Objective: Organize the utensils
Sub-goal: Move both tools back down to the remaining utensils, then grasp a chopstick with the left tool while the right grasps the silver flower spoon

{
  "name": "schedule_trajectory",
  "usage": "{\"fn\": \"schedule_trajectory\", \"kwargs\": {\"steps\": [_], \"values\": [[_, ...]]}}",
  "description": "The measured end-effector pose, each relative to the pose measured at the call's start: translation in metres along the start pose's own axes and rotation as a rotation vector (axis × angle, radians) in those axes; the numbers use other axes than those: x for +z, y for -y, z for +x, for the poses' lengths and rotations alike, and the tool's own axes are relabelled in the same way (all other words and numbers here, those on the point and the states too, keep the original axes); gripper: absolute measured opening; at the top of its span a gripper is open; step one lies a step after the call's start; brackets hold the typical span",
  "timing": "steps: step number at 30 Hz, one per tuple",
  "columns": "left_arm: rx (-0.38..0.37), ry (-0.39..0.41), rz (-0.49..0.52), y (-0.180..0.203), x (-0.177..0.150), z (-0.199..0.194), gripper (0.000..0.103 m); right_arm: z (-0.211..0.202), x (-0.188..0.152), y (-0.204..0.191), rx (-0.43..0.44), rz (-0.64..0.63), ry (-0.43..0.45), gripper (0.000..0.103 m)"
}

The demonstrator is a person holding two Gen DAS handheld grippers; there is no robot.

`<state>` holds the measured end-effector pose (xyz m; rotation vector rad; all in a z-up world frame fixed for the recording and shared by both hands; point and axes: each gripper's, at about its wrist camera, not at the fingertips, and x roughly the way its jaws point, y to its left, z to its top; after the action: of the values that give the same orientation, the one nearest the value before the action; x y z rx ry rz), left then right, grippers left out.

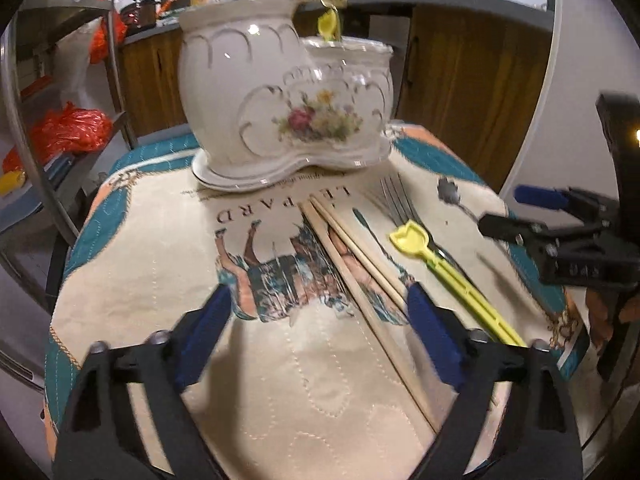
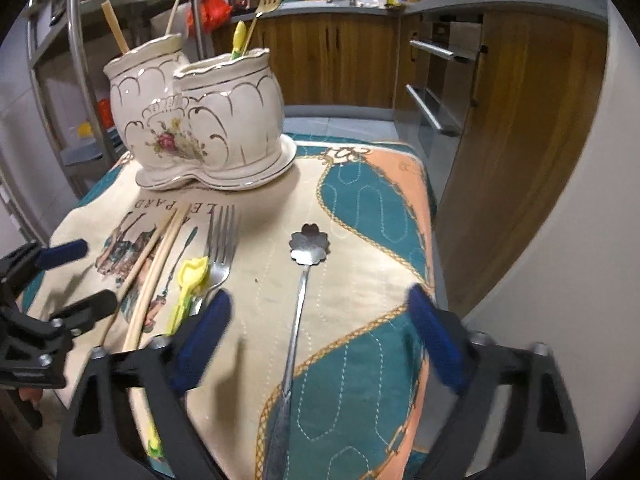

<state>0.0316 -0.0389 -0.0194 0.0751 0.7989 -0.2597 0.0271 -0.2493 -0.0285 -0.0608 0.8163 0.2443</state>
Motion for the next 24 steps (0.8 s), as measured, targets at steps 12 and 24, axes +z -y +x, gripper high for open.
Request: {"fn": "schedule_trajectory", "kwargs": {"steps": [12, 24], "values": [[-0.018, -0.083, 0.046, 0.006, 0.013, 0.017, 0.025, 0.024, 0.014, -0.010, 0.076, -0.035, -0.133, 0.024], [-0.035, -0.135, 0.179, -0.009, 0.018, 0.010, 0.006, 0.020, 0.012, -0.017, 0.119, -0.079, -0.162, 0.004]]}}
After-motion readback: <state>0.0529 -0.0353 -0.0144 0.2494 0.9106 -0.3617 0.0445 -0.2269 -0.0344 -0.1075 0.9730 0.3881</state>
